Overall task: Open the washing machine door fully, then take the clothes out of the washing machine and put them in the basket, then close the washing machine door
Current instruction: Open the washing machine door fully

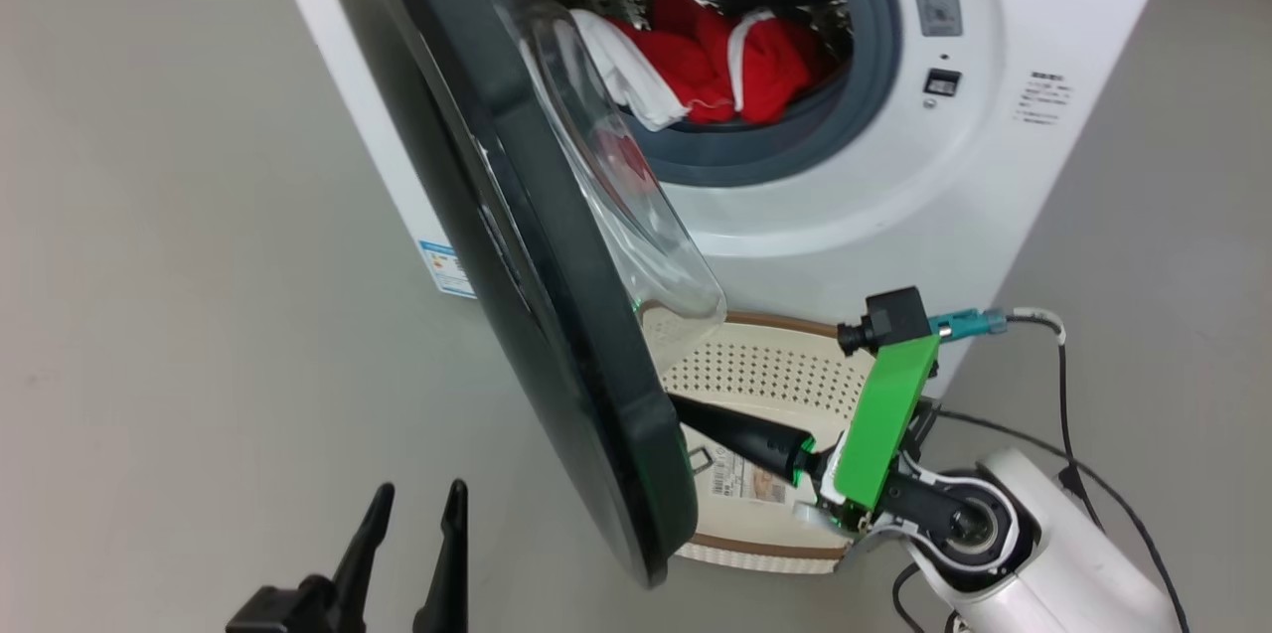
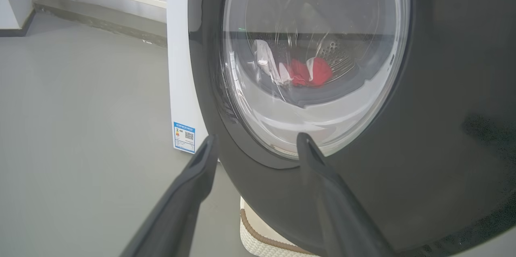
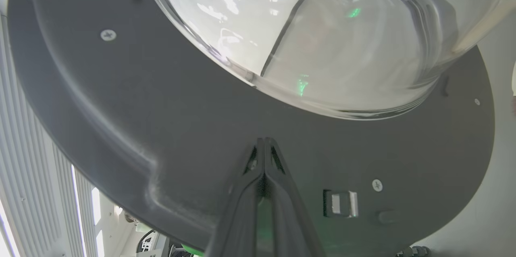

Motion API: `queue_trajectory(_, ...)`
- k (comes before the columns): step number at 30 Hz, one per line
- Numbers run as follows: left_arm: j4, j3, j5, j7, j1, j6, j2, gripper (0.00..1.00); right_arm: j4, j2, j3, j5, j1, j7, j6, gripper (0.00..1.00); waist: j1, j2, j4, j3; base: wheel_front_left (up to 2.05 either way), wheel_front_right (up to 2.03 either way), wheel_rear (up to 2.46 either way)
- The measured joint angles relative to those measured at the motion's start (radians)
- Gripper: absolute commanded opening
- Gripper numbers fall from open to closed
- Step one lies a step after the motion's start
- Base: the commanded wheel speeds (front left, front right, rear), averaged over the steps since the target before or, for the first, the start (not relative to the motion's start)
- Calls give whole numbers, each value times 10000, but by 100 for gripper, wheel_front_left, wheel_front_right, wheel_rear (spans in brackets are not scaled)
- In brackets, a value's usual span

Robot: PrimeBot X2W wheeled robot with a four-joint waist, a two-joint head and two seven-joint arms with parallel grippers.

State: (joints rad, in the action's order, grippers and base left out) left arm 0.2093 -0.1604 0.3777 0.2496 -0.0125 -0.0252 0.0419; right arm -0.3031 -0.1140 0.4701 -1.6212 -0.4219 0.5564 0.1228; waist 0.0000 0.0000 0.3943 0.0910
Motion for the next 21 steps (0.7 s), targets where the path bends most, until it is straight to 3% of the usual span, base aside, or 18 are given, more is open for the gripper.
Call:
queue_trajectory(12,75,291,-102,0,376,86,6,100,-4,303,407,23,307,224,0,0,0,0,867,-391,0,0,0)
queue_trajectory(21,-94,445,-100,0,574,261,8,100,-15,347,932,-148,214,196,0,0,0,0,1066,-396,0,0,0)
